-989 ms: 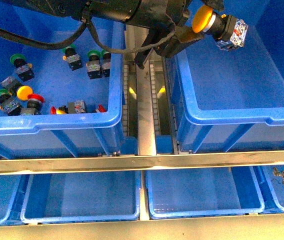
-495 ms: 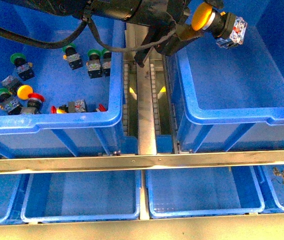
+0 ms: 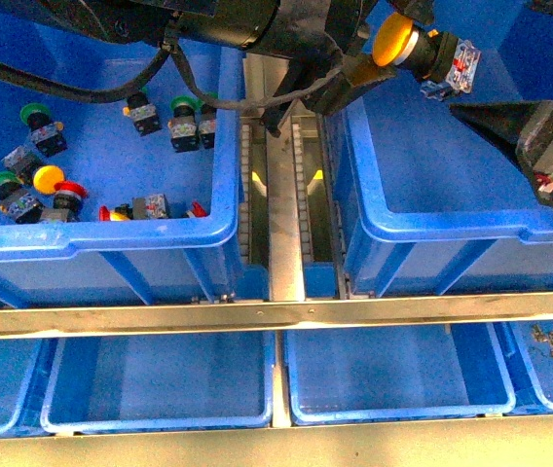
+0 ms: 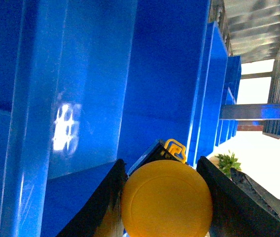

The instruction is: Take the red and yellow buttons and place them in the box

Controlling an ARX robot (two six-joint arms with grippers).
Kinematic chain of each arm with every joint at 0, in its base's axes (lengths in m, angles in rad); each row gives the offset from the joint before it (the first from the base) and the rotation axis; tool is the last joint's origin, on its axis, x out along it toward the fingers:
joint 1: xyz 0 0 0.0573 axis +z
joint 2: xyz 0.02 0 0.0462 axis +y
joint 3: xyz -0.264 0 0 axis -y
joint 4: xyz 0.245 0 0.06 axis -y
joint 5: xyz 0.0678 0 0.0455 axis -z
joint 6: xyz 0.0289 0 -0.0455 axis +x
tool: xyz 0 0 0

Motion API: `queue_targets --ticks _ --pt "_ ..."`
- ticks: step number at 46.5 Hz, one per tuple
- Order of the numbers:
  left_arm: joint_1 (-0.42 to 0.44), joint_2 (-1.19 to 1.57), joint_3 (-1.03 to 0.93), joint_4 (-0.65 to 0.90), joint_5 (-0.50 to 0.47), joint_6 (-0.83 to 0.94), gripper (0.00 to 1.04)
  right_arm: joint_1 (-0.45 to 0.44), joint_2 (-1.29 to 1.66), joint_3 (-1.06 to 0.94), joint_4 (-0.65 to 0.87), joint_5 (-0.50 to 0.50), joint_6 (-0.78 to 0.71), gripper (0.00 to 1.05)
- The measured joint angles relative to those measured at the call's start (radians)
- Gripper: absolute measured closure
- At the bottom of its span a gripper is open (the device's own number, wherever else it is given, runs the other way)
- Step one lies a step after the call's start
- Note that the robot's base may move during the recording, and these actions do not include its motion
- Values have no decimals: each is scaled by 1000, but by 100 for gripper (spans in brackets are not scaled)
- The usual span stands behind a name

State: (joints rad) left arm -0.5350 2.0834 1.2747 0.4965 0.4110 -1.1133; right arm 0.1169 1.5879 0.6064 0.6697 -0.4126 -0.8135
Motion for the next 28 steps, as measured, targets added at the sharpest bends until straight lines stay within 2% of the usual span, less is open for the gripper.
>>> queue_targets --ticks 28 --pt "-8 0 -19 22 -13 -1 70 82 135 95 28 -12 -90 7"
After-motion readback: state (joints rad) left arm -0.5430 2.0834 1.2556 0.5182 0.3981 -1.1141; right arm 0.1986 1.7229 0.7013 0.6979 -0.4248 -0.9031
